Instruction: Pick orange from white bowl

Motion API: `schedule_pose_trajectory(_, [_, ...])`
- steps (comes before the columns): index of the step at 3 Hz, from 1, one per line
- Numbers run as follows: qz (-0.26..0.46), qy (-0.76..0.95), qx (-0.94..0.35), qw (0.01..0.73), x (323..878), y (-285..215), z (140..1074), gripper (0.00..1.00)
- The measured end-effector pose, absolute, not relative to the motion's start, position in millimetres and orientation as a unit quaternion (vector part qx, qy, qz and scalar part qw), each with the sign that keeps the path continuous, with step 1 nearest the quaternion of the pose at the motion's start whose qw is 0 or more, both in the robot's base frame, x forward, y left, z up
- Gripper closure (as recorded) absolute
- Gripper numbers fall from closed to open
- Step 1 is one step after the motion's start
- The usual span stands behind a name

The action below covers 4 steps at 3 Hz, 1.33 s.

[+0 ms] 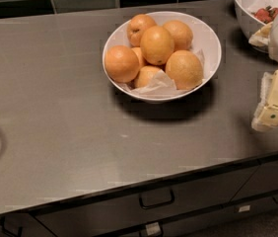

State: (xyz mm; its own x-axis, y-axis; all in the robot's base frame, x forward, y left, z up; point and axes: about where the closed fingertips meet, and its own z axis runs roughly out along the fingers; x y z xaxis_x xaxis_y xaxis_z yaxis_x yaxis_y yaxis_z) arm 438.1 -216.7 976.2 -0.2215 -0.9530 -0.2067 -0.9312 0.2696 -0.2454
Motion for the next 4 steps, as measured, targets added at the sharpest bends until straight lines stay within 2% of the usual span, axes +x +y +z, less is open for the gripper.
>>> schedule_pose_trajectory(1, [-0.035, 0.775, -0.609, 0.166, 451, -211, 976, 0.00])
schedule_pose_trajectory(2, [-0.029, 0.755, -0.625, 0.195, 504, -186, 972, 0.00])
schedule_pose_trajectory(4, [-0.017, 0.745, -0.630, 0.217, 523, -176, 973, 0.00])
